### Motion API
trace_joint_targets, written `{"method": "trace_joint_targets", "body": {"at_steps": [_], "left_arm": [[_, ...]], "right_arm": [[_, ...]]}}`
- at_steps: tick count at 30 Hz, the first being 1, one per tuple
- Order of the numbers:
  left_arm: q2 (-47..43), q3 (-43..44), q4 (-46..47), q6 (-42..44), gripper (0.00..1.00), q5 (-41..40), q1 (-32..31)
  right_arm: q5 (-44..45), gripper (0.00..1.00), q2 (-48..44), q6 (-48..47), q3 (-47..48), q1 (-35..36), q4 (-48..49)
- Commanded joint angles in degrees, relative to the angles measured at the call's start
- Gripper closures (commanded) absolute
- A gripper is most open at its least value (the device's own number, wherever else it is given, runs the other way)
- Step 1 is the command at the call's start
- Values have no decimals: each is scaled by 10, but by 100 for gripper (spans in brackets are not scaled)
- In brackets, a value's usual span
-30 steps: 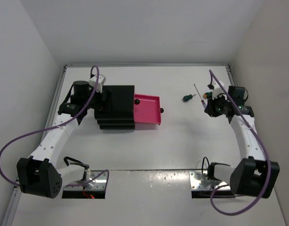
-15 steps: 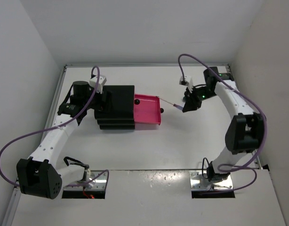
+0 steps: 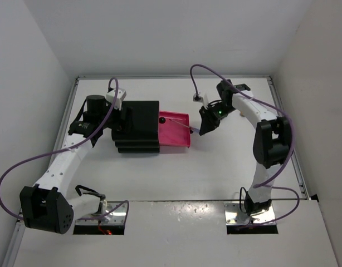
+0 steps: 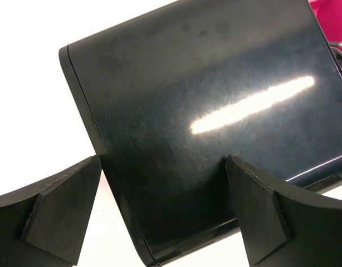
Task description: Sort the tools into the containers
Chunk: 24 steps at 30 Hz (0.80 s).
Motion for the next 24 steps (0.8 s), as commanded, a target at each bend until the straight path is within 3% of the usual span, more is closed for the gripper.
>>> {"method": "trace_joint_targets", "body": {"at_steps": [1,8,24], "left_arm": [[23,-11,-73,6,1,32,-7],[28,-11,-73,6,1,32,-7],[34,-11,-73,6,1,26,-7]], "right_arm": [[-28,100,11,57,34,12,43],[-8,100,21,158,34,39,113],[-28,100,71,237,46,68,156]]}}
